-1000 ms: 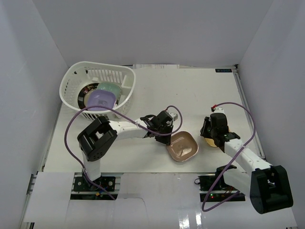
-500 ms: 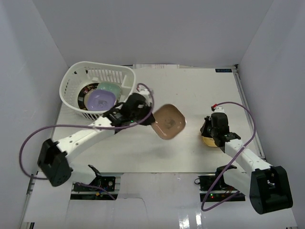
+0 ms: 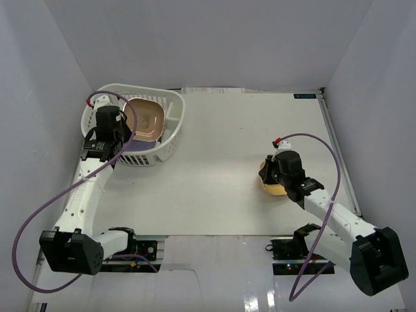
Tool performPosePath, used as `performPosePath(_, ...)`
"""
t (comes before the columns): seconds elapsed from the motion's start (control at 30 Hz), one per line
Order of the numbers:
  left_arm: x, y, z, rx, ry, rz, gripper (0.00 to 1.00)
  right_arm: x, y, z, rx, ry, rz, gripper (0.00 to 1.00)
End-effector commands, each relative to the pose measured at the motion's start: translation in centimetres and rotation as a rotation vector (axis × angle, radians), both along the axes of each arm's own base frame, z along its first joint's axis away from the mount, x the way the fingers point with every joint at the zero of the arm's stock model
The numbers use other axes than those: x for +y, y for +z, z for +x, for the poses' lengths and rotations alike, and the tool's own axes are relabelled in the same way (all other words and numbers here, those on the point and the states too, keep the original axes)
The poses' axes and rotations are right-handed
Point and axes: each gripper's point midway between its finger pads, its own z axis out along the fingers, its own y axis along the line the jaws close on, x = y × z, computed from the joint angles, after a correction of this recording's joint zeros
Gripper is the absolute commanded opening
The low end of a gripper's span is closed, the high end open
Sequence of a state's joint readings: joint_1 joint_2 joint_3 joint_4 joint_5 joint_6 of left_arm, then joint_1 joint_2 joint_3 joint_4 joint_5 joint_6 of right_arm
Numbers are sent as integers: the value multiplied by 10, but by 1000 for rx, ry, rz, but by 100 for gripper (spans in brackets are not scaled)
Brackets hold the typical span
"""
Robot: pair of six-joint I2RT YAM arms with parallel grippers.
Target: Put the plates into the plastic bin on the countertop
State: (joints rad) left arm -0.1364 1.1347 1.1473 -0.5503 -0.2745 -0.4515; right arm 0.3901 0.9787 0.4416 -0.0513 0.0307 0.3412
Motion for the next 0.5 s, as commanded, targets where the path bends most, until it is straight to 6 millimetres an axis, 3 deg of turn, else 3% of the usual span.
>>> performPosePath(0.0, 35, -18, -4, 61, 87, 77, 0, 32, 43, 17, -103, 55, 34, 8)
performPosePath(0.1, 51, -27, -6, 103, 122, 149, 0, 60, 59, 16, -131, 112, 42, 8)
performPosePath(0.2, 52, -38, 3, 143, 101, 181, 0, 85, 77, 19, -158, 156, 44, 8)
performPosePath(0.27, 52, -60, 9, 239, 94, 194, 0, 102, 88, 17, -176, 193, 35, 8)
performPosePath(0.3, 52, -58, 14, 243, 91, 199, 0, 108, 90, 19, -175, 203, 22, 8)
performPosePath(0.33, 51, -61, 15, 255, 81, 197, 1, 119, 111, 22, -210, 213, 30, 8)
performPosePath(0.4, 50, -64, 17, 269, 73, 196, 4, 130, 124, 27, -232, 228, 17, 8)
performPosePath(0.43, 51, -65, 17, 274, 71, 205, 5, 140, 149, 31, -273, 235, 36, 8)
performPosePath(0.47, 53, -66, 17, 277, 78, 210, 6, 148, 152, 35, -272, 244, 27, 8)
